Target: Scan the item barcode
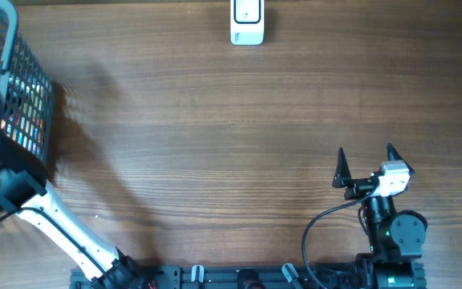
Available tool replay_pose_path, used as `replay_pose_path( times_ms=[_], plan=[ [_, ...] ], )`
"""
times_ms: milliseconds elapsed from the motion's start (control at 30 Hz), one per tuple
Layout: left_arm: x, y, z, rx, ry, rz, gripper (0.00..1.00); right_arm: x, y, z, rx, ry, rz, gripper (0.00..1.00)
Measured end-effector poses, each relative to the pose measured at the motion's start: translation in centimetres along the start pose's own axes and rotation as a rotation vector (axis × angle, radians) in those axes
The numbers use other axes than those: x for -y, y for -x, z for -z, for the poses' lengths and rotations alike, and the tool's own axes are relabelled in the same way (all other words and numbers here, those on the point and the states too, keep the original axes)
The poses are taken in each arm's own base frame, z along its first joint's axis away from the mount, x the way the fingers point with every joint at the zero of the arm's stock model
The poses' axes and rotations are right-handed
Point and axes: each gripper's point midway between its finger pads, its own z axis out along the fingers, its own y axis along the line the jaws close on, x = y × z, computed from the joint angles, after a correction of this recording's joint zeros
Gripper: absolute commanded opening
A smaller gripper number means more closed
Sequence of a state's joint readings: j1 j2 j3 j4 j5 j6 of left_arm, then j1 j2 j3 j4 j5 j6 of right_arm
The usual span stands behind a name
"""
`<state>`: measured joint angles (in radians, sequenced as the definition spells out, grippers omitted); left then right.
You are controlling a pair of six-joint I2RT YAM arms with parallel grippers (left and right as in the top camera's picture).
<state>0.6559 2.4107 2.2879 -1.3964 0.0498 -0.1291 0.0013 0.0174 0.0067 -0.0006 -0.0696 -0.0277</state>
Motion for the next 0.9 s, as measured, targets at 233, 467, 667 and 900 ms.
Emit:
replay_pose_path(
  times_ms=[233,467,667,900],
  plan=[
    [0.1,0.3,-1.2,0.012,-0.002,-0.006,0.86,0.0,0.0,0.0,0.0,0.0,0.0,1.0],
    [-0.3,0.0,-2.4,0.0,0.013,-0.003,0.54,0.0,0.0,0.0,0.0,0.0,0.0,1.0],
    [-0.1,0.3,-2.4,0.01,0.009,-0.019,0.04,0.0,0.0,0.0,0.0,0.0,0.0,1.0],
    [0.0,0.3,-2.4,0.014,0.008,-0.025,0.04,0.0,0.0,0.0,0.0,0.0,0.0,1.0]
  ],
)
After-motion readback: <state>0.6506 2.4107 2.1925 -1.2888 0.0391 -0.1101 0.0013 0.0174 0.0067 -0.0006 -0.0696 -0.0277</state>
